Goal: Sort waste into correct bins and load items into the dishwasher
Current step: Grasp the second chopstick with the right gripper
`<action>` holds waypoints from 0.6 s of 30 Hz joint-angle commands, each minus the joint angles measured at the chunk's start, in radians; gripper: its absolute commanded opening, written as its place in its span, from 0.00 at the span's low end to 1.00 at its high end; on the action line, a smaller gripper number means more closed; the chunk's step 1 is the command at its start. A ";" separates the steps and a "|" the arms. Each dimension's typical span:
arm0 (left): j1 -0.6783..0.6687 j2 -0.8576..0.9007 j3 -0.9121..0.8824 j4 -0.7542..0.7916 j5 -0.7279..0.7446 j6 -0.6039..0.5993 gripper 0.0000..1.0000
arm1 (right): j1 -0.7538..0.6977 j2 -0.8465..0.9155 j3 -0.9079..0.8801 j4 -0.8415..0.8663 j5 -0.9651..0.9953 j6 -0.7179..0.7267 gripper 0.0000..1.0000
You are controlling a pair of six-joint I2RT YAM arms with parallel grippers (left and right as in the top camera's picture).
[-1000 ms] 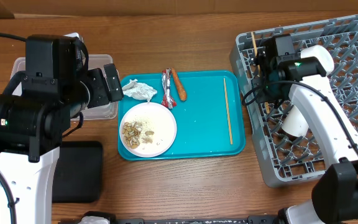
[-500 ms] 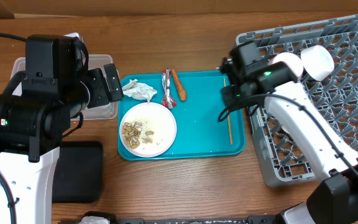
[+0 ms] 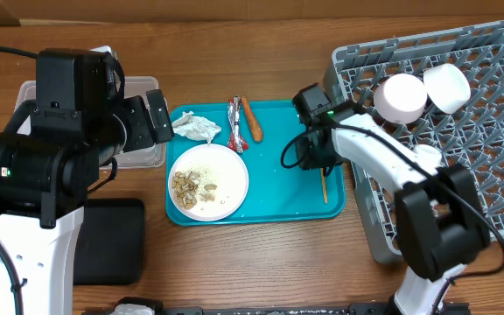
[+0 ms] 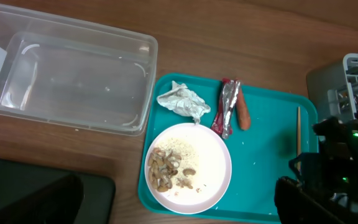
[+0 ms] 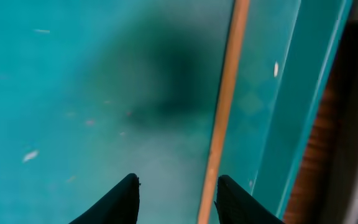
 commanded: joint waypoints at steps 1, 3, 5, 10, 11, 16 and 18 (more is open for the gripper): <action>0.002 0.005 0.006 0.001 -0.016 0.004 1.00 | -0.004 0.040 0.004 0.009 0.032 0.028 0.43; 0.002 0.005 0.006 0.001 -0.016 0.005 1.00 | -0.004 0.074 0.004 0.008 0.032 0.028 0.42; 0.002 0.005 0.006 0.001 -0.016 0.004 1.00 | -0.004 0.103 0.004 0.004 0.019 0.028 0.36; 0.002 0.005 0.006 0.001 -0.016 0.005 1.00 | -0.003 0.111 0.010 -0.018 -0.063 0.019 0.07; 0.002 0.005 0.006 0.001 -0.016 0.005 1.00 | -0.003 0.105 0.018 -0.032 -0.063 0.019 0.04; 0.002 0.005 0.006 0.001 -0.016 0.005 1.00 | -0.003 0.024 0.090 -0.111 -0.045 -0.013 0.04; 0.002 0.005 0.006 0.001 -0.016 0.005 1.00 | -0.003 -0.024 0.126 -0.132 -0.044 -0.061 0.04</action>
